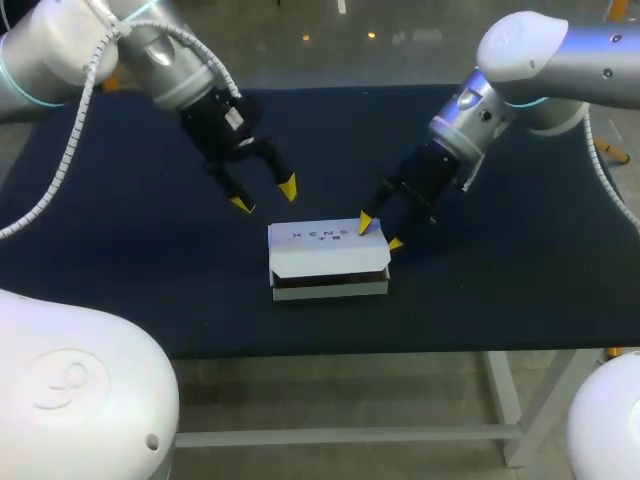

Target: Assemble the packaging by folding the flat box into shape, placing the metal phone stand inside, and closing the box properly

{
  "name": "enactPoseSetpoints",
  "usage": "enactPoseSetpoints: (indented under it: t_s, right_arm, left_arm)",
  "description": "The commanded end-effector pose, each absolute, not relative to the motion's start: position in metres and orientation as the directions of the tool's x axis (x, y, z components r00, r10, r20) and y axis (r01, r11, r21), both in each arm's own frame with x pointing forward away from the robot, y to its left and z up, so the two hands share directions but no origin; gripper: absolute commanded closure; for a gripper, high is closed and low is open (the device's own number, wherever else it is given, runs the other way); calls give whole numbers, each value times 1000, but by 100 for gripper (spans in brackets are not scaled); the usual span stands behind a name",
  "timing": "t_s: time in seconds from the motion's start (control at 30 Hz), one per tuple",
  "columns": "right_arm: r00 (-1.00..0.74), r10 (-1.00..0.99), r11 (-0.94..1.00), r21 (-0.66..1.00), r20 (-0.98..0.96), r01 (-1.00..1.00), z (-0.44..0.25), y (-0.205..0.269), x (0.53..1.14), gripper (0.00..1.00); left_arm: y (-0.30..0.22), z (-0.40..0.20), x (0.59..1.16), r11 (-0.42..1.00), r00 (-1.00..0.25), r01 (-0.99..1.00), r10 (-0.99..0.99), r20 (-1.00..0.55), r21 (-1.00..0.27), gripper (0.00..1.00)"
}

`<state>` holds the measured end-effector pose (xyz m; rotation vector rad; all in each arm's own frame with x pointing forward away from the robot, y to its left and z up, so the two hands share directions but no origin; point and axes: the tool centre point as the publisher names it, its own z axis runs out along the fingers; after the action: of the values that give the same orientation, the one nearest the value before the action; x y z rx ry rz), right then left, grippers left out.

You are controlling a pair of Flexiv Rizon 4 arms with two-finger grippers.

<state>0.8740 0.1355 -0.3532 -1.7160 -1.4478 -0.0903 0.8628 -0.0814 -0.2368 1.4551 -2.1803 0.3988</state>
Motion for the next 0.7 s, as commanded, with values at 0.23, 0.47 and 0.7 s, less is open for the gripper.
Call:
enactPoseSetpoints:
  t_s: [0.23, 0.47, 0.7]
  right_arm:
    - [321, 769, 52, -555, 553, 830, -353, 136, 875, 44]
    - [321, 769, 52, -555, 553, 830, -353, 136, 875, 50]
    - [321, 769, 52, -555, 553, 830, -353, 136, 875, 51]
  left_arm:
    - [-93, -219, 852, 858, -820, -504, -512, 256, 101, 0]
    - [-93, -219, 852, 858, -820, -504, -512, 256, 101, 0]
    - [-90, -226, 850, 882, -854, -466, -469, 226, 69, 0]
